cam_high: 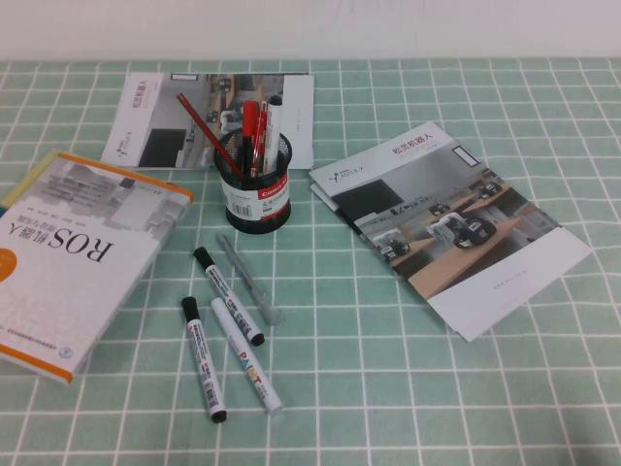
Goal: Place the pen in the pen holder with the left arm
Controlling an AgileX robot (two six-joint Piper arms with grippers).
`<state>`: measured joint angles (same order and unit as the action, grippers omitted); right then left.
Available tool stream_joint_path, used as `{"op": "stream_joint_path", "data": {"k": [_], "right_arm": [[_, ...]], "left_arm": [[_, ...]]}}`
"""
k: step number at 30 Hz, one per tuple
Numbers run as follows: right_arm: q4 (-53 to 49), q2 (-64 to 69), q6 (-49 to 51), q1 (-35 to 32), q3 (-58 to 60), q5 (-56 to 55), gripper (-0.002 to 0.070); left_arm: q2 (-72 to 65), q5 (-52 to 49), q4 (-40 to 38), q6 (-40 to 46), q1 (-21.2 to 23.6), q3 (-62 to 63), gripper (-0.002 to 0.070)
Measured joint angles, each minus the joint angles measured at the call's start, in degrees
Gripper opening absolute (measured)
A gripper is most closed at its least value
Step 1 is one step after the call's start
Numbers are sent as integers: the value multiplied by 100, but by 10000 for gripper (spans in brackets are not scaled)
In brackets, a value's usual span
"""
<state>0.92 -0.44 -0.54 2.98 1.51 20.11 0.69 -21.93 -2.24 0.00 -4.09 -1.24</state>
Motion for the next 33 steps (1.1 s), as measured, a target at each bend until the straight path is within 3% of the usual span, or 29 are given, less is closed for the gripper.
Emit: {"op": "stream_joint_path", "data": {"k": [24,27,33], "right_arm": [[0,0,0,0,0,0,-20],[0,0,0,0,0,0,-20],[0,0,0,0,0,0,-20]], "left_arm": [[0,84,-23,0,0,0,-6],[0,240,-519,-132,0,-22,-6],[0,948,-2516,-918,0,-26,-6]]}}
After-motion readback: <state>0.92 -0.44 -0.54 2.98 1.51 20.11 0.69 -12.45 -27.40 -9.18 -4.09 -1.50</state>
